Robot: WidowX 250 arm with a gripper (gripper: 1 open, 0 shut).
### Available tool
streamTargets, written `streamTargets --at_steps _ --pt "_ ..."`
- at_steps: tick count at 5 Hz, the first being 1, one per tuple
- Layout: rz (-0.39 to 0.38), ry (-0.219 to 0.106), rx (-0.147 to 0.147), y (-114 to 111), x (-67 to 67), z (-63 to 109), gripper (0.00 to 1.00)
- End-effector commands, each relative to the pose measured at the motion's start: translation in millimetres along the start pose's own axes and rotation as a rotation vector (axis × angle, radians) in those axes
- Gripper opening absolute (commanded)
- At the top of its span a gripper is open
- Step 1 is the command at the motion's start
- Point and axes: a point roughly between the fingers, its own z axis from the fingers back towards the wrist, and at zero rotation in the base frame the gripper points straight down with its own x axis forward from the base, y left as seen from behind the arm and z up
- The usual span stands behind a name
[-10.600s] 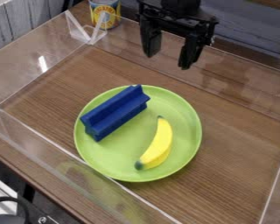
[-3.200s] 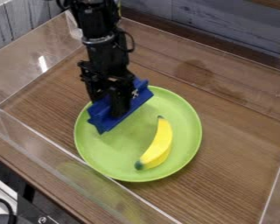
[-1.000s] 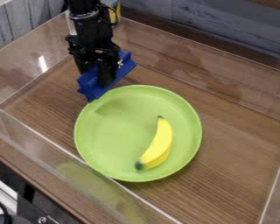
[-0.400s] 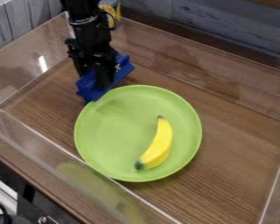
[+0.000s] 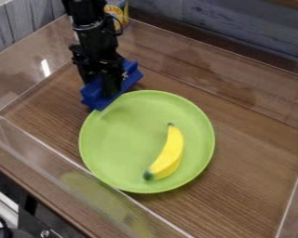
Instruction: Remove the blue object from inside the green plate and put it on the table
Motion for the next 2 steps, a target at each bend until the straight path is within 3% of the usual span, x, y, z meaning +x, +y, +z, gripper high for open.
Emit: streamTargets --at_steps 1,2 --pt "0.007 -0.022 0.009 3.0 -0.2 2.2 0.00" --pt "0.009 -0.019 0.007 2.8 -1.8 -2.8 0.00"
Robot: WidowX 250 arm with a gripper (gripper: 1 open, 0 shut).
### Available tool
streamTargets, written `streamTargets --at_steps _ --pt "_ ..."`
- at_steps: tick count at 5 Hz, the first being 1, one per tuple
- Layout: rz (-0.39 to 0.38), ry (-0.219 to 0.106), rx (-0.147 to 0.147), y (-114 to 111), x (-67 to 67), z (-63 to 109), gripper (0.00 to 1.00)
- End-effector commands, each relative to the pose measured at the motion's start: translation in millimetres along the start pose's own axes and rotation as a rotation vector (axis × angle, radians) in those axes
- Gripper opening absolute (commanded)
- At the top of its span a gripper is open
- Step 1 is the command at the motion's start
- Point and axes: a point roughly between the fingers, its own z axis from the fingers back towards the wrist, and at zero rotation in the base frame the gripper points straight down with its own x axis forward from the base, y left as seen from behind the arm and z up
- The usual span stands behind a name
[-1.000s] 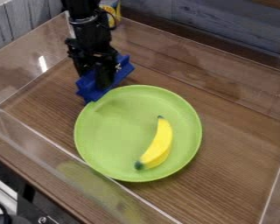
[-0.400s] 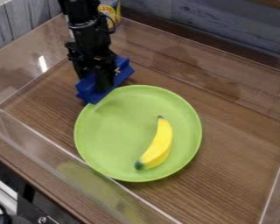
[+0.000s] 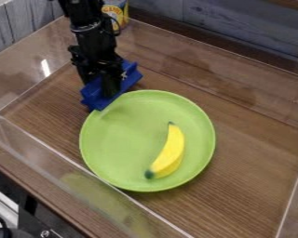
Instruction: Remove the blue object from inside the green plate and put it on the table
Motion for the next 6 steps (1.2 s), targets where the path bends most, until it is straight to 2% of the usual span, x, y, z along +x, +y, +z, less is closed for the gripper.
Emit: streamTargets --at_steps 1,5,6 --pt "0.005 0.001 0.001 2 -1.9 -4.7 0.00" --pt "-0.004 0.029 0.006 6 -6.1 -28.0 0.00" --pt "-0.003 0.030 0.010 6 -5.4 -27.1 1.00"
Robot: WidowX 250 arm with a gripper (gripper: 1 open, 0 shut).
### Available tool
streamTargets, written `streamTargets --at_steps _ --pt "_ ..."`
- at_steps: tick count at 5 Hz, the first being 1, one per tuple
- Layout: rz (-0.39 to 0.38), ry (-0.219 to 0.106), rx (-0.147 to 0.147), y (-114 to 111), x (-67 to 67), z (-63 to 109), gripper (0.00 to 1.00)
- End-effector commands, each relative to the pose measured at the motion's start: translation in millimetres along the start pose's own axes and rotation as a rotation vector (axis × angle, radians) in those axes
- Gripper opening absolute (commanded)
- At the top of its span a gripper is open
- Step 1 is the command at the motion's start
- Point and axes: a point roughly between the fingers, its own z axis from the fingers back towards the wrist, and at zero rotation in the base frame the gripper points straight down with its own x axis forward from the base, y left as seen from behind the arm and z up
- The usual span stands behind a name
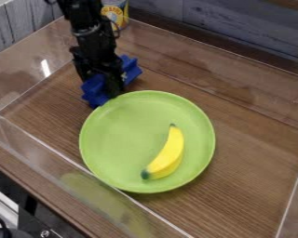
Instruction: Remove the blue object from inside the green plate and put it on the table
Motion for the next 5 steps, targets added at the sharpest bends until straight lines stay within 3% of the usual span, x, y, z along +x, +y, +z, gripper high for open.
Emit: streamTargets --at_steps 1,5 --pt "-0.003 0.019 -0.001 -4 -5.5 2.5 1.00" --pt "-0.004 0.023 -0.001 -16 -2.2 8.0 1.00"
